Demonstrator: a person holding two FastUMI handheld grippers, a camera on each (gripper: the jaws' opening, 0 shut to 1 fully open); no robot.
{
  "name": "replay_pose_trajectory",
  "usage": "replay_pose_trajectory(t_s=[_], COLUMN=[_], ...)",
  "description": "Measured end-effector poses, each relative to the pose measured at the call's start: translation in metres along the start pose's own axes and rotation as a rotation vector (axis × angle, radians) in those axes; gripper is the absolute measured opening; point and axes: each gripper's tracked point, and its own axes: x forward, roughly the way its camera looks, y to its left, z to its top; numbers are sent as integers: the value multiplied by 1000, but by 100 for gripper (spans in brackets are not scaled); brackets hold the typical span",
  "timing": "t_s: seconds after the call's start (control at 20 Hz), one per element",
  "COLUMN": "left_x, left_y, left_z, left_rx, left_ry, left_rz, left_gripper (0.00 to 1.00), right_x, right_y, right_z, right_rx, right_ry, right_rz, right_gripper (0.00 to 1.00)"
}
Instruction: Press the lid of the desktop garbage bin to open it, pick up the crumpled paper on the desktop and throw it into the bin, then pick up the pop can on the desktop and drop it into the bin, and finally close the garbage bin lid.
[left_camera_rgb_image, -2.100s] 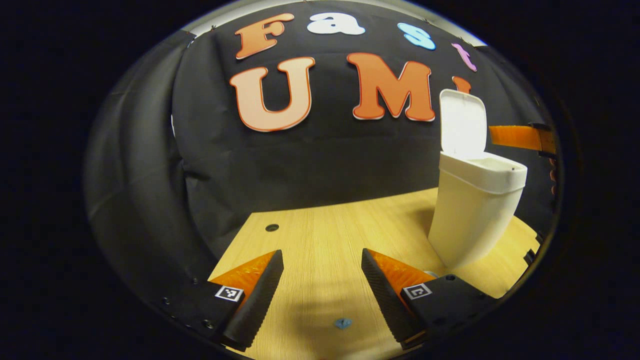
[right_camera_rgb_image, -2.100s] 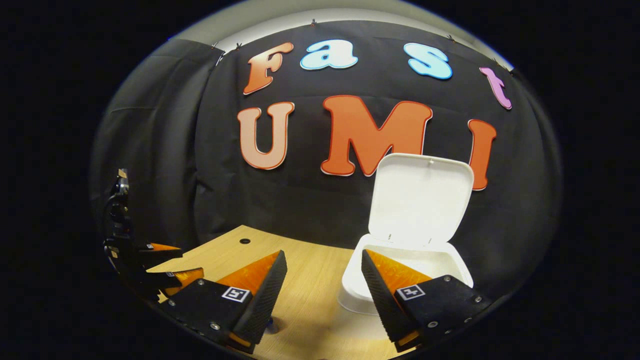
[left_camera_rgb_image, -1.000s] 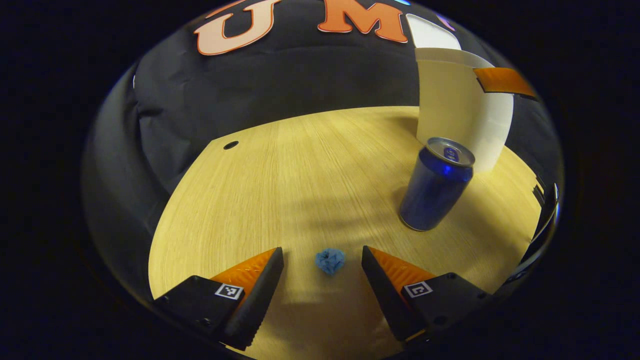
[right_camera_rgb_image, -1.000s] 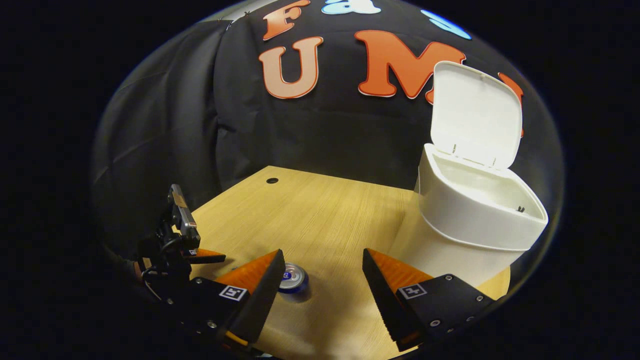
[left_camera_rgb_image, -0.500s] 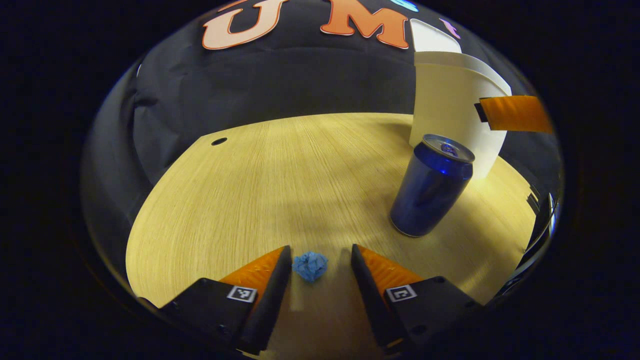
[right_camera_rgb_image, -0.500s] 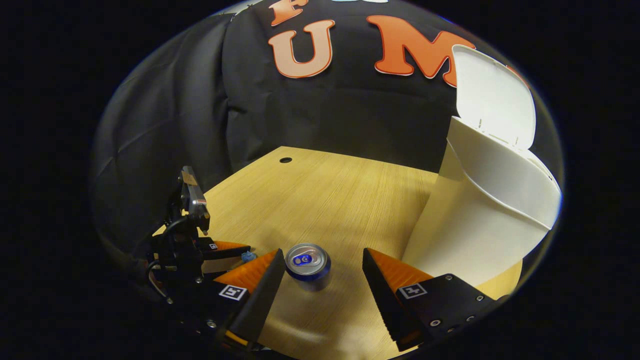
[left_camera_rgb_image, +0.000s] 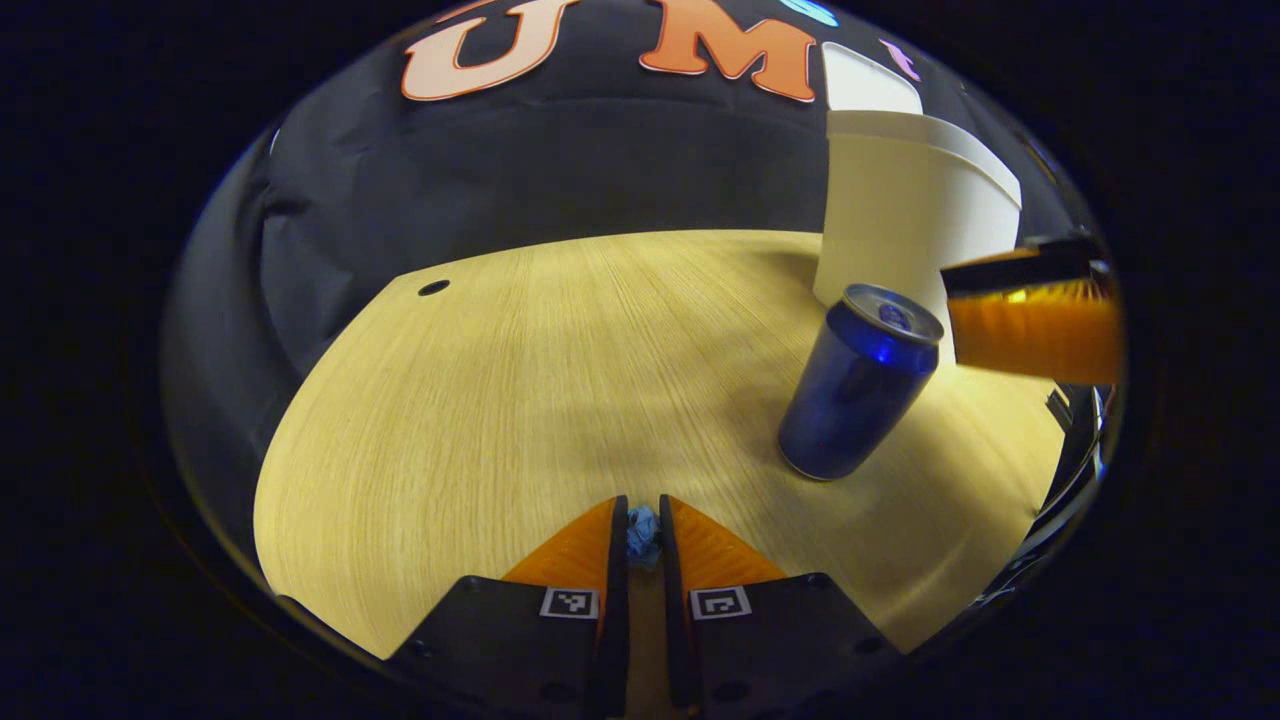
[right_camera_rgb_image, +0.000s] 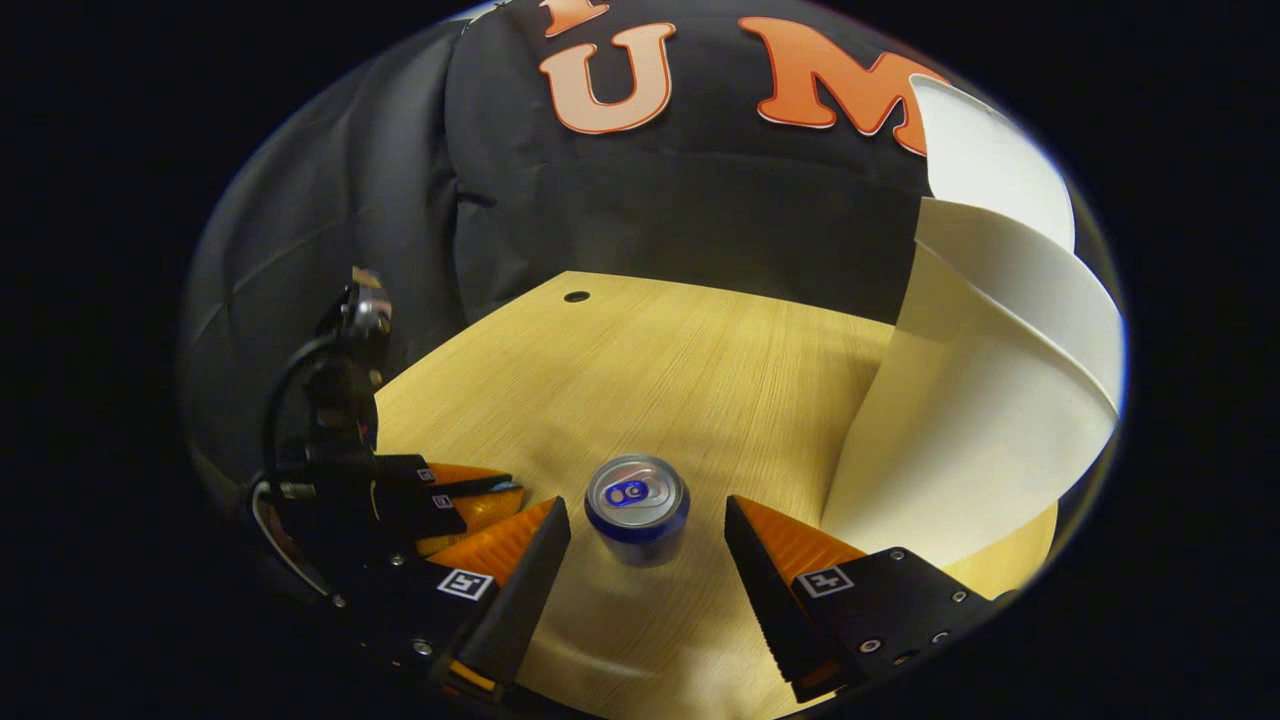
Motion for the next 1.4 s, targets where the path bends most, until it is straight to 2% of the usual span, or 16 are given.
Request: replay_pose_trajectory(t_s=[0.05,0.2,0.25,0.3,0.35,0.4,0.45,0.5,0.55,0.65,0.7,0.75,0.85,1.0,1.05,1.4], left_x=[-1,-6,-7,-24,-89,-143,-112,-132,-147,-210,-183,-207,-215,-247,-256,-247], left_y=[8,33,40,27,14,25,21,56,57,65,53,57,50,48,52,53], left_z=[31,131,166,164,137,160,221,268,291,355,341,359,353,370,373,377], left_rx=[-1,-1,0,1,10,21,28,33,35,39,43,46,62,95,100,104], left_ry=[-10,-41,-48,-57,-65,-78,-93,-109,-124,-152,-163,-171,-186,-195,-199,-258], left_rz=[3,13,14,11,12,13,12,11,11,12,13,10,5,3,0,-17], left_gripper=[19,22,19,19,19,19,19,22,19,19,19,19,19,19,19,19], right_x=[1,9,14,19,25,31,36,41,45,53,58,62,71,75,73,46], right_y=[1,4,5,7,8,9,10,13,13,12,12,11,9,8,8,5], right_z=[-3,-10,-12,-14,-17,-21,-24,-27,-28,-28,-29,-31,-30,-28,-27,-4], right_rx=[-2,-17,-25,-29,-30,-34,-37,-37,-36,-33,-32,-29,-26,-12,-1,19], right_ry=[6,16,17,19,20,28,32,35,31,23,20,25,12,2,-1,-39], right_rz=[1,3,1,2,2,0,-1,0,-1,-6,-12,-19,-35,-39,-36,-84], right_gripper=[94,94,94,94,94,94,94,95,95,94,94,94,92,81,81,78])
